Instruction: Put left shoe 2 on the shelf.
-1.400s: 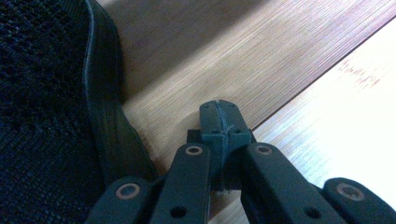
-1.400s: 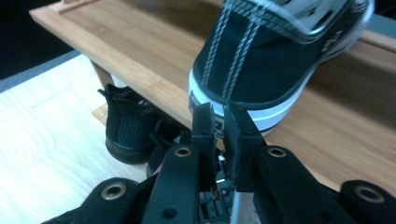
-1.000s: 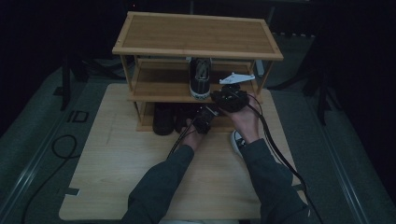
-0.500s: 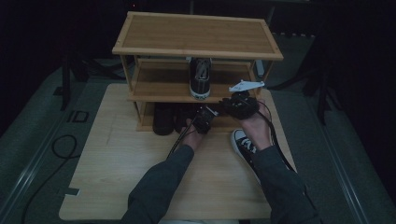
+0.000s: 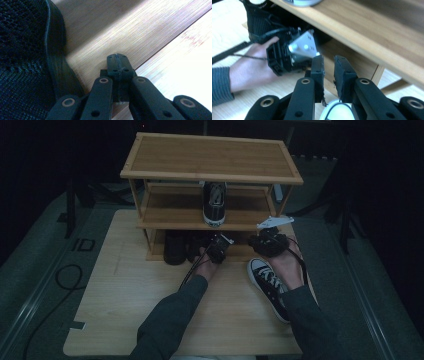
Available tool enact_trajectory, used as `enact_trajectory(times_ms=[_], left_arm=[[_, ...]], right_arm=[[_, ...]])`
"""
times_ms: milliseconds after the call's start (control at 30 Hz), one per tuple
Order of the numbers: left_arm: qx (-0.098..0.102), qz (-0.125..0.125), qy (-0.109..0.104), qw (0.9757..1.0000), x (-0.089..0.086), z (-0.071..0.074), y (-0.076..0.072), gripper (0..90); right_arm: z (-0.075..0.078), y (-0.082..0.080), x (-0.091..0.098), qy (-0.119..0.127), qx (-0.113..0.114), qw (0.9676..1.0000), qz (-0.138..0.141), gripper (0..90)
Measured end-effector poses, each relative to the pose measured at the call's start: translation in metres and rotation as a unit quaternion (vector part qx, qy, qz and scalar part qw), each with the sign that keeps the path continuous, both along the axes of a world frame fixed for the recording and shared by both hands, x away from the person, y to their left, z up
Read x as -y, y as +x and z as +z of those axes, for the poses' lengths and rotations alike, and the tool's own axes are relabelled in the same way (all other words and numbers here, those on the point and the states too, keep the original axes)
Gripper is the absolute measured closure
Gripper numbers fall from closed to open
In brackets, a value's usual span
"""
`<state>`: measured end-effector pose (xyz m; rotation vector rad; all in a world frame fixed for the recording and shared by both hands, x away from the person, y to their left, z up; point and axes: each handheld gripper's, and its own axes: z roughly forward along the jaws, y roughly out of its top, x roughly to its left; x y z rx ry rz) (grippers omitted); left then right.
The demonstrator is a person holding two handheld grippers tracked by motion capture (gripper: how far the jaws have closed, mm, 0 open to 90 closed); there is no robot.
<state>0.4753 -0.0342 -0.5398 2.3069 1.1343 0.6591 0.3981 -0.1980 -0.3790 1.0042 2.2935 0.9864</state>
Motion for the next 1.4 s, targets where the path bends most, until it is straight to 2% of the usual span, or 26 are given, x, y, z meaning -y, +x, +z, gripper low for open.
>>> enact_trajectory(times_ms=[167,433,767,1133,1400], left_arm=[[0.001,0.0,0.001,1.0,0.0,0.0,0.0,90.0],[0.001,0.001,0.001,1.0,0.0,0.0,0.0,90.0],[0.001,0.001,-0.001,1.0,0.0,0.0,0.0,90.0],[0.001,0.001,-0.001,1.0,0.0,0.0,0.0,90.0],[0.002,0.001,0.0,1.0,0.0,0.0,0.0,90.0]], right_arm=[[-0.015,-0.005,0.015,-0.014,-0.015,0.9997,-0.008,78.6],[-0.032,-0.01,0.035,-0.017,-0.037,0.9989,-0.024,79.5],[-0.042,-0.014,0.045,-0.017,-0.05,0.998,-0.034,80.3],[-0.046,-0.022,0.053,-0.012,-0.056,0.9976,-0.039,79.9],[-0.052,-0.028,0.065,-0.007,-0.064,0.9965,-0.054,79.9]])
